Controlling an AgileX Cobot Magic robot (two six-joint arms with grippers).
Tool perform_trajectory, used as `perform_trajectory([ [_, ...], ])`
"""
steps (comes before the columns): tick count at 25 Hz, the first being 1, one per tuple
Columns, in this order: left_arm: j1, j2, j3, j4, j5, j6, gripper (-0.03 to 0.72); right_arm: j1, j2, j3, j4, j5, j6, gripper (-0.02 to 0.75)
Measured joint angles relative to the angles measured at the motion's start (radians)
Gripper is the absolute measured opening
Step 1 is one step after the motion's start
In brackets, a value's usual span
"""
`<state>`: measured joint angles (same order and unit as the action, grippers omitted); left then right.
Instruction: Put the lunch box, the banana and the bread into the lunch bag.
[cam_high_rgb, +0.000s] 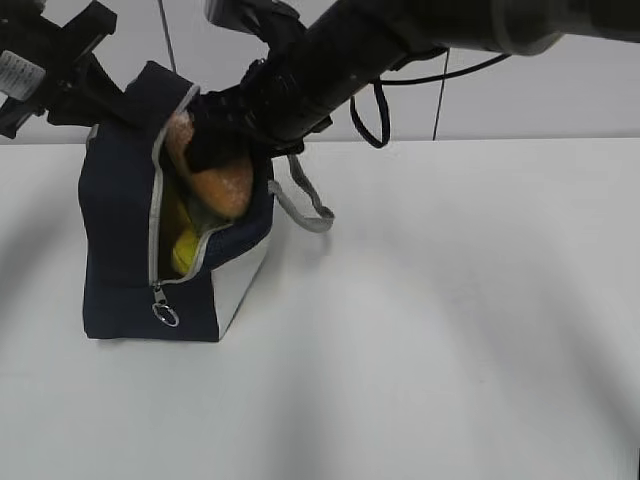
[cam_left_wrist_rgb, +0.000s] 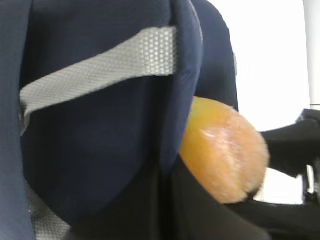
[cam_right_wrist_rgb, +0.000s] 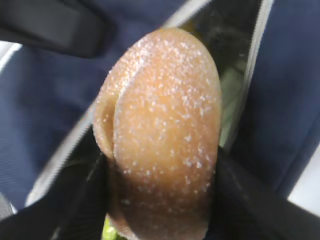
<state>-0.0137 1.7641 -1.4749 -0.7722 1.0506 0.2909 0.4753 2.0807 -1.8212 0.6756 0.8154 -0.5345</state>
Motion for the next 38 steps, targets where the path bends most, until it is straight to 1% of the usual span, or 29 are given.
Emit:
perform_trajectory([
  [3,0.000,0.000,0.000,0.000,0.004,0.000,-0.003,0.000,0.031,0.000,0.004,-0.016,0.000,0.480],
  [7,0.000,0.000,0.000,-0.001,0.013,0.000,-0.003,0.000,0.050,0.000,0.068,-0.073,-0.047,0.566],
  [9,0.000,0.000,0.000,-0.001,0.014,0.000,-0.003,0.002,0.052,0.000,0.103,-0.088,-0.098,0.594],
  [13,0.000,0.000,0.000,-0.001,0.018,0.000,-0.003,0.002,0.054,-0.019,0.113,-0.081,-0.133,0.640],
  [18,0.000,0.000,0.000,-0.001,0.020,0.000,-0.003,0.002,0.054,-0.049,0.111,-0.052,-0.153,0.656],
  [22,0.000,0.000,0.000,-0.001,0.022,0.000,-0.003,-0.011,0.054,-0.115,0.065,0.046,-0.121,0.655],
  [26,0.000,0.000,0.000,-0.001,0.023,0.000,-0.003,-0.037,0.054,-0.211,-0.026,0.153,-0.032,0.610],
  [30,0.000,0.000,0.000,-0.001,0.024,0.000,-0.003,-0.048,0.054,-0.290,-0.207,0.260,0.093,0.519],
  [33,0.000,0.000,0.000,-0.001,0.024,0.000,-0.003,-0.048,0.054,-0.297,-0.295,0.340,0.151,0.449],
  [35,0.000,0.000,0.000,-0.001,0.024,0.000,-0.003,-0.048,0.056,-0.297,-0.318,0.367,0.175,0.415],
  [38,0.000,0.000,0.000,-0.001,0.024,0.000,-0.003,-0.048,0.066,-0.299,-0.322,0.374,0.215,0.382],
])
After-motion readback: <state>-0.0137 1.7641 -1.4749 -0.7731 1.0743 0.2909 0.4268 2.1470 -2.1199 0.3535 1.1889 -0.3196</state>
